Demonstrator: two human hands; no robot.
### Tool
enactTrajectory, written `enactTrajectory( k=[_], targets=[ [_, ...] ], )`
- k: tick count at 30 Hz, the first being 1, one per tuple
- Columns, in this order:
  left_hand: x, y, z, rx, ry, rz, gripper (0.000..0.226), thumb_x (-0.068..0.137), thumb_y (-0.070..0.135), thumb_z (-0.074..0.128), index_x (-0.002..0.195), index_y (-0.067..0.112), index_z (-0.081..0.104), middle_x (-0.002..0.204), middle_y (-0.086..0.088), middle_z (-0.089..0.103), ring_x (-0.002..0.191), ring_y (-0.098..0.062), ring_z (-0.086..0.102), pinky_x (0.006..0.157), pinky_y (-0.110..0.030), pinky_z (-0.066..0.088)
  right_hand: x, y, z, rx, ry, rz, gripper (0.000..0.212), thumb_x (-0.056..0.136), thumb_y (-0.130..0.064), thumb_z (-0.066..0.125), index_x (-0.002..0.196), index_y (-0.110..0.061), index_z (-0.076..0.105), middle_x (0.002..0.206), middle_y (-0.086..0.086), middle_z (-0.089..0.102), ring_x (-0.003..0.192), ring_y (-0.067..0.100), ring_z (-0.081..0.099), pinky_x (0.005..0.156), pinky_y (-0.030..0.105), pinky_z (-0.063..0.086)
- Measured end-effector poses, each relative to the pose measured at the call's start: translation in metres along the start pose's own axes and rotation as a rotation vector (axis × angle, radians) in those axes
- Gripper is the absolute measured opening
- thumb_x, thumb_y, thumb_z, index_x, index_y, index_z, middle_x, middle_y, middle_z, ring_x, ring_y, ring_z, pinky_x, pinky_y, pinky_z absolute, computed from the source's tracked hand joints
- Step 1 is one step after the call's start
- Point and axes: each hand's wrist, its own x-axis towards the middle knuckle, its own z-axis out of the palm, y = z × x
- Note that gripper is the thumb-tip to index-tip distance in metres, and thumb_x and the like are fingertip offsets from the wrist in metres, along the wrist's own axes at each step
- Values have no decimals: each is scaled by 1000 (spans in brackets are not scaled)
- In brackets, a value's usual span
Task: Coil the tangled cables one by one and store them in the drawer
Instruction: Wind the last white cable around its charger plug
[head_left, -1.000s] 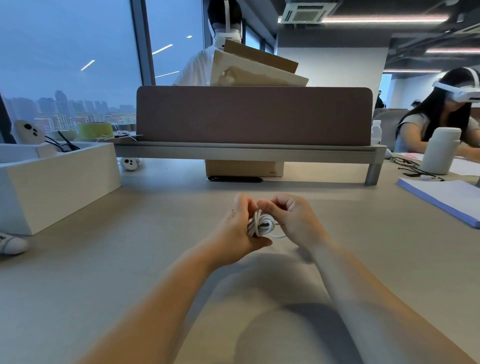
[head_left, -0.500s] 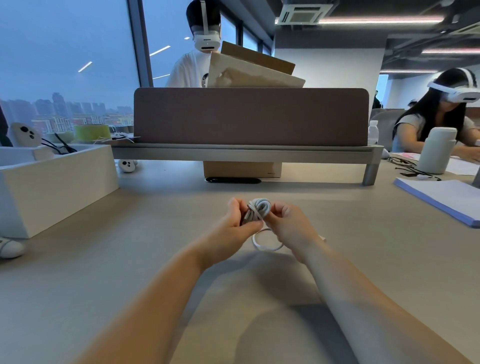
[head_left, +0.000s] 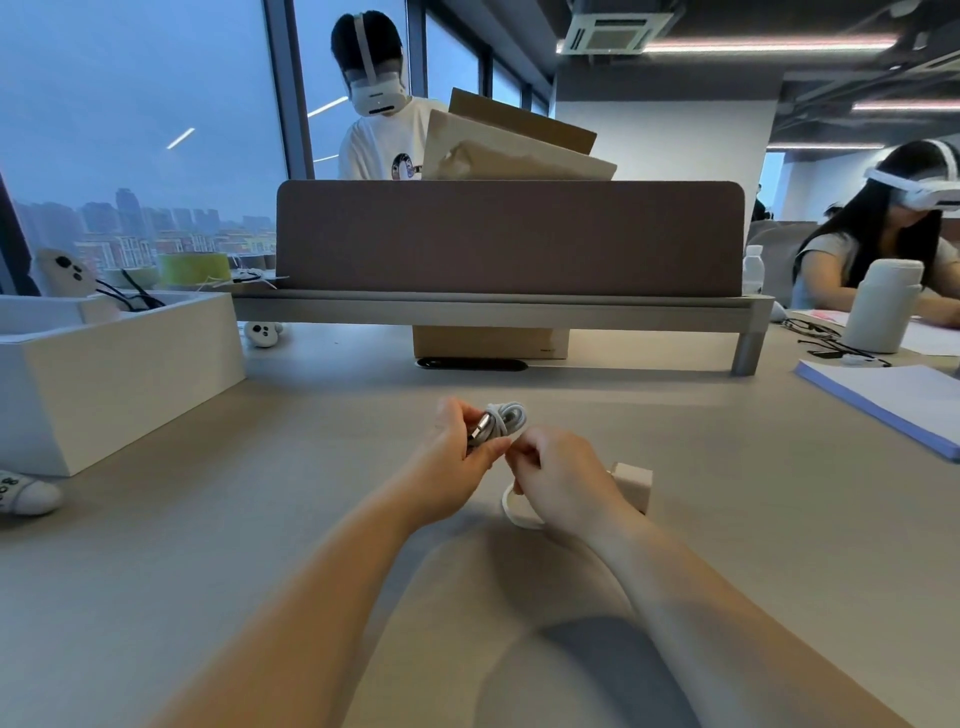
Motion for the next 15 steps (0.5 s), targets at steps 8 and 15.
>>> enactTrajectory(
  k=[8, 15],
  targets=[
    [5, -9, -5, 142, 42, 46, 14, 95, 18, 53, 101, 10, 42, 91, -2, 49, 73, -8, 42, 60, -15, 31, -7, -5, -1, -103, -57, -123, 19, 91, -17, 49, 81, -10, 64, 77, 7, 66, 75, 24, 58, 70, 42, 49],
    [4, -9, -7, 223, -96, 176, 14, 98, 22, 49, 107, 14, 55, 86, 7, 54, 81, -12, 50, 69, -18, 37, -2, 5, -19, -209, 33, -276, 19, 97, -31, 48, 91, -22, 63, 88, -3, 63, 81, 21, 57, 70, 39, 47]
  ],
)
